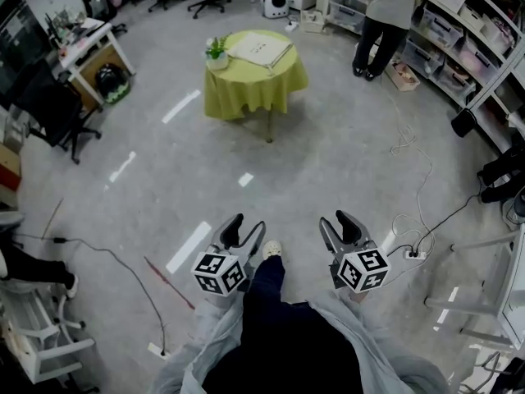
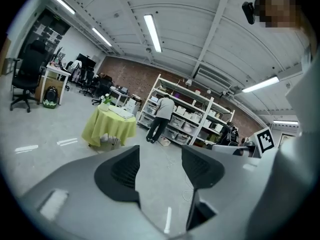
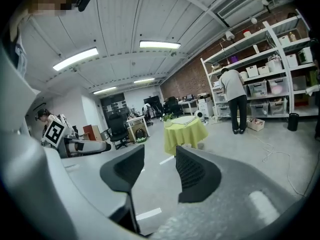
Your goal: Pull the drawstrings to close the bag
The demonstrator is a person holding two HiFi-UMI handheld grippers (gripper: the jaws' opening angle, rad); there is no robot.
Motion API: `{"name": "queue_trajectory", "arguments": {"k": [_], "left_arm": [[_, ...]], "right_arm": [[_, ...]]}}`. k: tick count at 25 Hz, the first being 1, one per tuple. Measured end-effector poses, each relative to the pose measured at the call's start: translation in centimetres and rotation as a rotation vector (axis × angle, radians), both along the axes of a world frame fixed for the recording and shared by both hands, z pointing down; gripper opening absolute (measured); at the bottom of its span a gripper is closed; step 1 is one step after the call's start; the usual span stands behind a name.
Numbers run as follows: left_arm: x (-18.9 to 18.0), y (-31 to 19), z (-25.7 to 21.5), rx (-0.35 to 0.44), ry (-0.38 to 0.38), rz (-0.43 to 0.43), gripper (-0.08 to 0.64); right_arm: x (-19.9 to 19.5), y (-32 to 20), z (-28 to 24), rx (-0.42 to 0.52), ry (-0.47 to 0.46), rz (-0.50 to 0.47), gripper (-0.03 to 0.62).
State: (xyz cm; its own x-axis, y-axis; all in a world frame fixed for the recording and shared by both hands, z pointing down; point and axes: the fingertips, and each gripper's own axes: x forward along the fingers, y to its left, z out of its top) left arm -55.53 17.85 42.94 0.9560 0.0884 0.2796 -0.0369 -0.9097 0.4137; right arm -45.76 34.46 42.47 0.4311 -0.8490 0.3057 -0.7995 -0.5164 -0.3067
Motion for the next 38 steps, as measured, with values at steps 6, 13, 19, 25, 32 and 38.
{"name": "queue_trajectory", "arguments": {"k": [6, 13, 19, 25, 32, 38], "left_arm": [[6.1, -5.1, -0.6, 0.003, 0.015, 0.011, 0.261], [11.4, -8.9, -0.8, 0.008, 0.035, 0.049, 0.258], [12.9, -10.7, -0.5, -0.001, 0.029, 0.049, 0.258], [12.7, -11.6, 0.9, -0.031, -0.009, 0.022, 0.258], [15.1, -13.0, 2.2, -0.064, -0.032, -0.027, 0.258], [22.1, -14.4, 1.9, -0.051, -0.013, -0.023, 0.256]], "right_arm": [[5.7, -4.3, -0.5, 0.003, 0.008, 0.021, 0.199], [10.7, -8.2, -0.8, 0.011, 0.027, 0.043, 0.190], [11.9, -10.0, 0.0, -0.006, 0.009, 0.035, 0.190], [12.4, -11.3, 0.9, -0.025, -0.021, 0.008, 0.190], [15.5, -13.1, 1.7, -0.041, -0.036, -0.043, 0.190], [22.0, -15.0, 1.9, -0.029, -0.033, -0.055, 0.190]]}}
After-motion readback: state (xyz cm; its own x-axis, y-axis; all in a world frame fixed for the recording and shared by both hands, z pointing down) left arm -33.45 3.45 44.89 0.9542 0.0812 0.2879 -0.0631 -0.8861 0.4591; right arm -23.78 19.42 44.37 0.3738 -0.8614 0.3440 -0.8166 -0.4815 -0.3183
